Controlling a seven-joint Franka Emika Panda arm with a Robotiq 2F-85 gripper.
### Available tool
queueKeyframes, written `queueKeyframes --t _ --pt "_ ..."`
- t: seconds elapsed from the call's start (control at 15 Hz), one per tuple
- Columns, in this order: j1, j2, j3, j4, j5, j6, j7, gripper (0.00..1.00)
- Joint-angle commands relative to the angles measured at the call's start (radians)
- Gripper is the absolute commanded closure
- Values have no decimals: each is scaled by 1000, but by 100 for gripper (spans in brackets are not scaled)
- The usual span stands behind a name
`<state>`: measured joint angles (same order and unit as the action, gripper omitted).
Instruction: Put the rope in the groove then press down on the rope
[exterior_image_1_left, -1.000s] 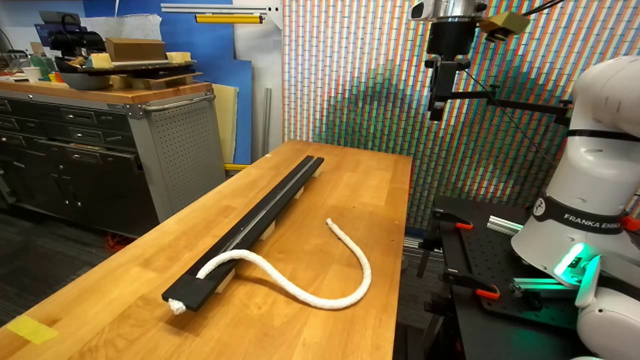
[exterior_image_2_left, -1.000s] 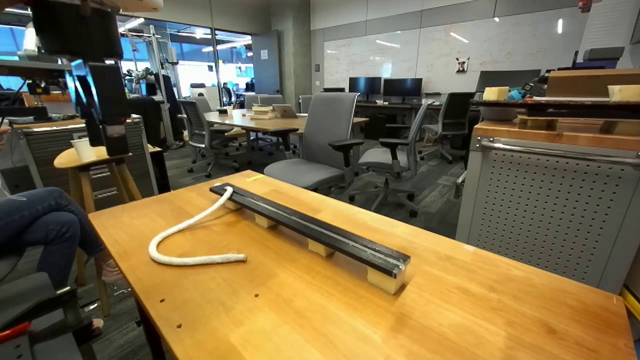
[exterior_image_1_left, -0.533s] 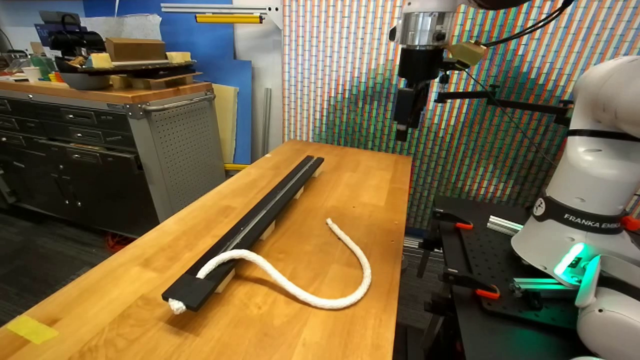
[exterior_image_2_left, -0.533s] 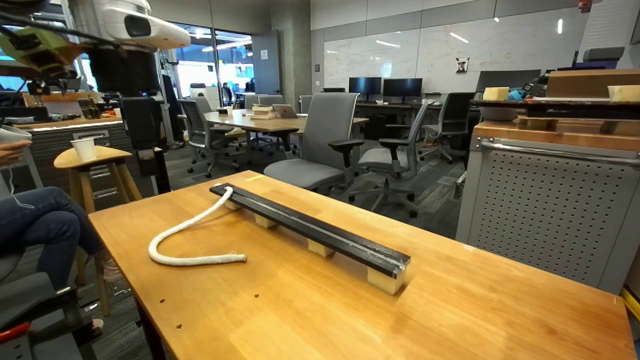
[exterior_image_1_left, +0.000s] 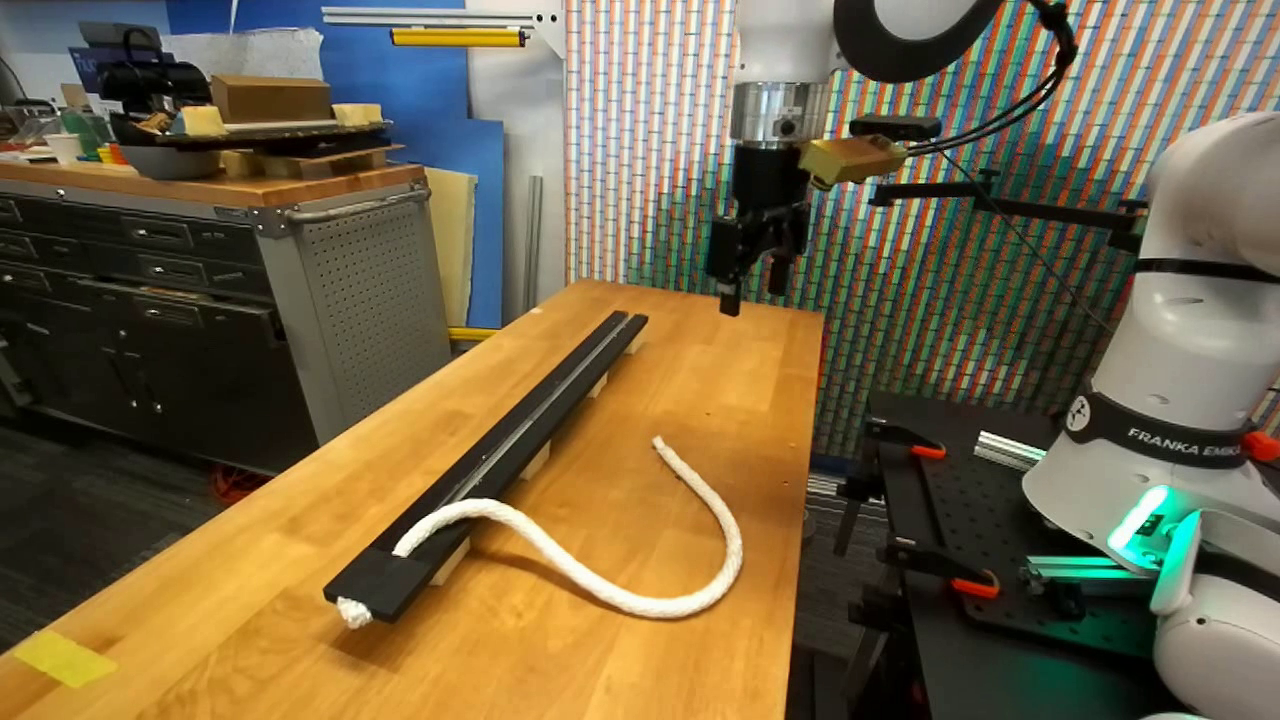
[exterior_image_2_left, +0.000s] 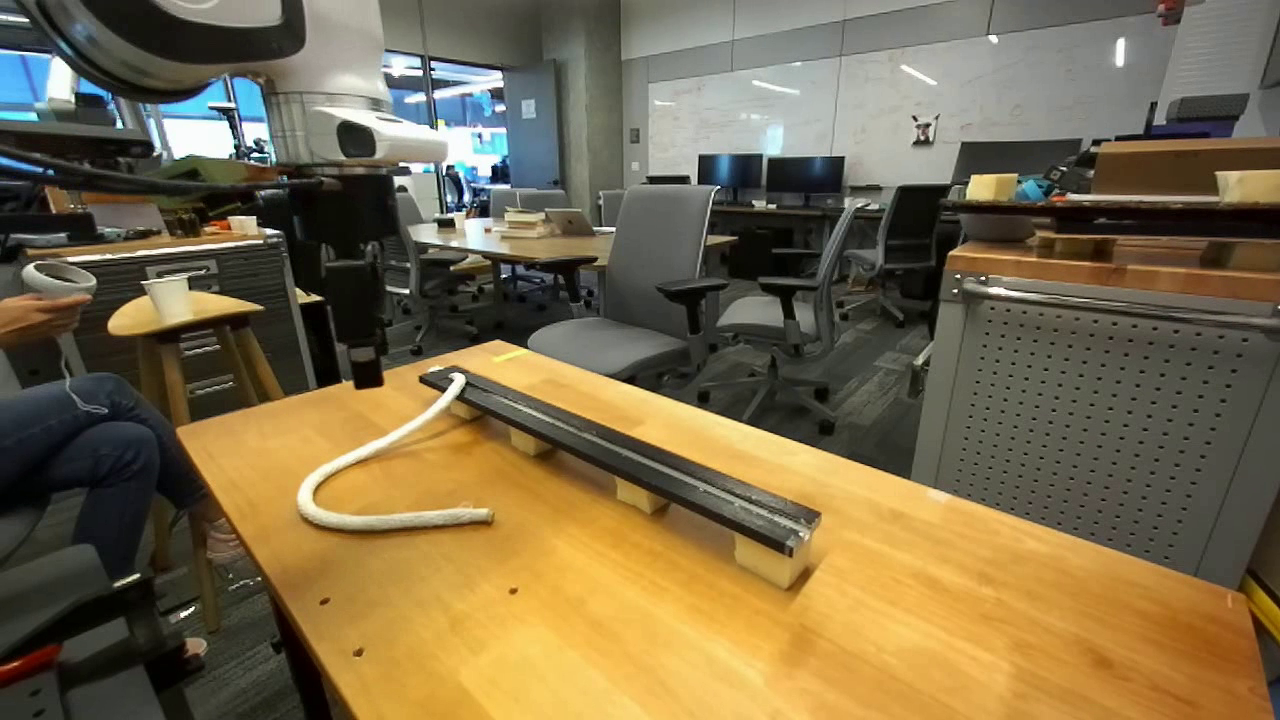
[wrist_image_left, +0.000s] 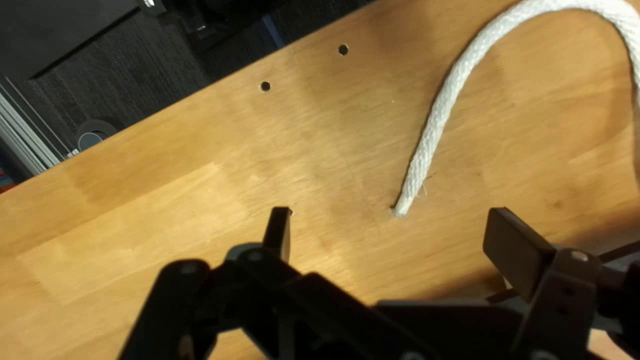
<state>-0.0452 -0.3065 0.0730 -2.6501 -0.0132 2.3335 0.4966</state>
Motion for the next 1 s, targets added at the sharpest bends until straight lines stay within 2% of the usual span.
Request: queueKeyframes --t 0.0,0.33,0.73,0.93 --pt "10 148 21 103 63 76 75 0" --pt "35 321 17 188 76 172 181 0" --pt "86 474 -19 253 12 241 329 0" --pt "122 535 -55 292 -54 286 383 0"
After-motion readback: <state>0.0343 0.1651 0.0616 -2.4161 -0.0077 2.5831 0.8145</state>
